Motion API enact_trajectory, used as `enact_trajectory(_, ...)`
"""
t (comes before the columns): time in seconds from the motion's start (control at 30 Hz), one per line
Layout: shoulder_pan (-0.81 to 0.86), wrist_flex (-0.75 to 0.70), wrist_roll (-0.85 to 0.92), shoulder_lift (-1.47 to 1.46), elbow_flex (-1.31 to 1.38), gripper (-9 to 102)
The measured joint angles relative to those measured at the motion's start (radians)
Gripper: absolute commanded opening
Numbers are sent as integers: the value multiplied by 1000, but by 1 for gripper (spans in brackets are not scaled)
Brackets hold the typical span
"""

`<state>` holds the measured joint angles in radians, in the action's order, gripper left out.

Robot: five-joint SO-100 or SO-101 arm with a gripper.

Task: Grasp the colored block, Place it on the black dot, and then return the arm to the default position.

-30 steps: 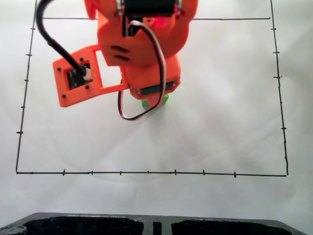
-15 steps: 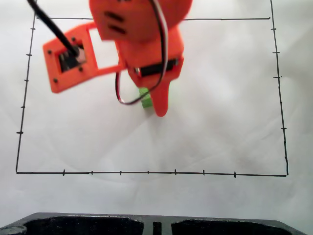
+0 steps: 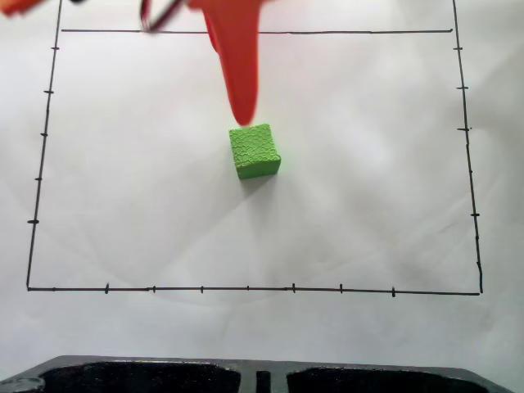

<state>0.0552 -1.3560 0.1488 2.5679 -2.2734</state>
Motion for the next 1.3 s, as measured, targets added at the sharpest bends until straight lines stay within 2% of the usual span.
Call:
enact_trajectory(0.27, 23, 31, 91, 276, -201, 17)
enact_trajectory(0.47, 67, 67, 141, 419, -337, 0)
enact_trajectory(1.0, 71, 152, 72, 680, -537, 0)
enact_trajectory(1.3, 49, 311, -17, 686, -638, 0)
